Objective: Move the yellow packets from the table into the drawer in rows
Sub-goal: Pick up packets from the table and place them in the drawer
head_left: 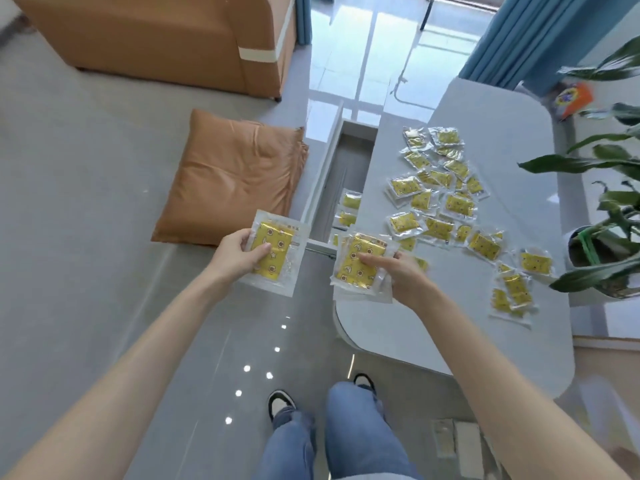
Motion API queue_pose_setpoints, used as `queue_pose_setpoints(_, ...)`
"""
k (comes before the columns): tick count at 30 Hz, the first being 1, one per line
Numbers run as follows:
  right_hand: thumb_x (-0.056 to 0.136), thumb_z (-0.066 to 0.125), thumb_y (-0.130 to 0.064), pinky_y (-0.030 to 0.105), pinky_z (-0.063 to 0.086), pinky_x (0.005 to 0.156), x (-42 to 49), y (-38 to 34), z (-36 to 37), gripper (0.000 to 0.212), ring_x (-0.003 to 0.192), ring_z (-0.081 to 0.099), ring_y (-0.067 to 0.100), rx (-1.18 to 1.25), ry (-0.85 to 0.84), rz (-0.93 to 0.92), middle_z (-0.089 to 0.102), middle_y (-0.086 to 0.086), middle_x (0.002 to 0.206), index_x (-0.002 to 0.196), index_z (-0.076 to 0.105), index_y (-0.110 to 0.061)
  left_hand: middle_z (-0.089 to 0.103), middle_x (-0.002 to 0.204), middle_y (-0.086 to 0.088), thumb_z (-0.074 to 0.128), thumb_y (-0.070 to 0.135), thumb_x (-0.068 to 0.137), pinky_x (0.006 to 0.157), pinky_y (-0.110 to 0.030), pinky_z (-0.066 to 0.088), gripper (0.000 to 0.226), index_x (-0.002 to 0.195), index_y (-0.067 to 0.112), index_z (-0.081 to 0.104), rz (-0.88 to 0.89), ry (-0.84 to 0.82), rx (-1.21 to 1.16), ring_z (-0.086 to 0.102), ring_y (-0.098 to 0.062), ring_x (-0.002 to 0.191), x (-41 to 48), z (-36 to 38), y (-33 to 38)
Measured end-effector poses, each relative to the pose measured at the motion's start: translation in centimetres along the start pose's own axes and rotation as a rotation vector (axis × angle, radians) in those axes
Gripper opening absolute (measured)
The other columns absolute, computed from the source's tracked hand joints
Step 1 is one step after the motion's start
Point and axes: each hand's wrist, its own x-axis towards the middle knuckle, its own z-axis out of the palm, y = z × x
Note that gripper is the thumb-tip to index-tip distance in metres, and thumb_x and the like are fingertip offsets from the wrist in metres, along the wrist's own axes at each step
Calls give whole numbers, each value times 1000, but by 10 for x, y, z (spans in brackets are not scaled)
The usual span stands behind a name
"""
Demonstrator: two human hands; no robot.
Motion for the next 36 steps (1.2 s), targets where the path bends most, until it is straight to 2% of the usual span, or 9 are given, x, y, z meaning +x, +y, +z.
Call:
queue_pose_setpoints(4,80,70,3,31,60,59,1,-10,36,29,80,69,26,82,19,34,68,16,103,108,63,3,67,100,-6,59,8,91,82,-34,53,18,109,7,60,13,3,20,65,-17,84,19,-31,11)
queue_pose_setpoints(7,81,71,1,28,59,52,13,-20,54,35,82,68,26,109,56,51,67,17,109,114,61,2,67,111,-13,58,7,91,91,-43,53,25,116,1,59,13,-14,30,66,-27,98,44,-43,25)
queue_pose_setpoints(9,81,71,1,29,59,52,25,-29,61,26,81,67,25,124,76,54,68,14,103,106,62,-2,66,113,-14,58,5,91,91,-42,53,27,118,1,58,6,-13,38,65,-27,99,66,-47,34)
queue_pose_setpoints(11,82,70,0,29,59,51,40,-40,67,18,78,67,24,155,94,57,68,11,95,96,60,-7,66,112,-12,58,5,91,83,-34,53,27,118,2,58,6,-20,57,64,-23,94,91,-48,45)
queue_pose_setpoints(15,82,70,1,29,58,51,80,-67,72,26,78,67,24,229,143,52,68,10,96,105,59,-6,65,109,-11,57,4,91,71,-22,50,27,118,2,57,6,-58,98,62,-21,91,149,-45,73)
queue_pose_setpoints(21,83,69,2,31,59,62,128,-114,70,20,79,67,23,328,202,46,67,11,94,99,59,-5,62,103,-5,56,6,92,60,-15,46,26,118,4,57,21,-92,183,61,-16,86,229,-34,131)
queue_pose_setpoints(25,83,68,3,29,59,60,147,-140,64,32,79,66,23,396,239,47,67,12,95,113,58,0,65,109,-9,58,8,91,64,-20,48,26,117,5,57,57,-89,232,62,-19,89,272,-27,168)
queue_pose_setpoints(29,83,68,3,27,58,52,157,-157,54,26,75,67,22,460,276,28,68,12,92,106,59,-2,65,116,-14,58,8,91,77,-28,47,28,119,2,57,101,-98,276,61,-20,91,306,-12,200)
queue_pose_setpoints(36,79,72,2,32,60,62,173,-167,38,38,79,68,24,549,333,-14,69,16,104,115,59,-1,63,119,-12,56,9,92,81,-30,48,30,122,3,55,102,-140,272,62,-22,98,344,22,232)
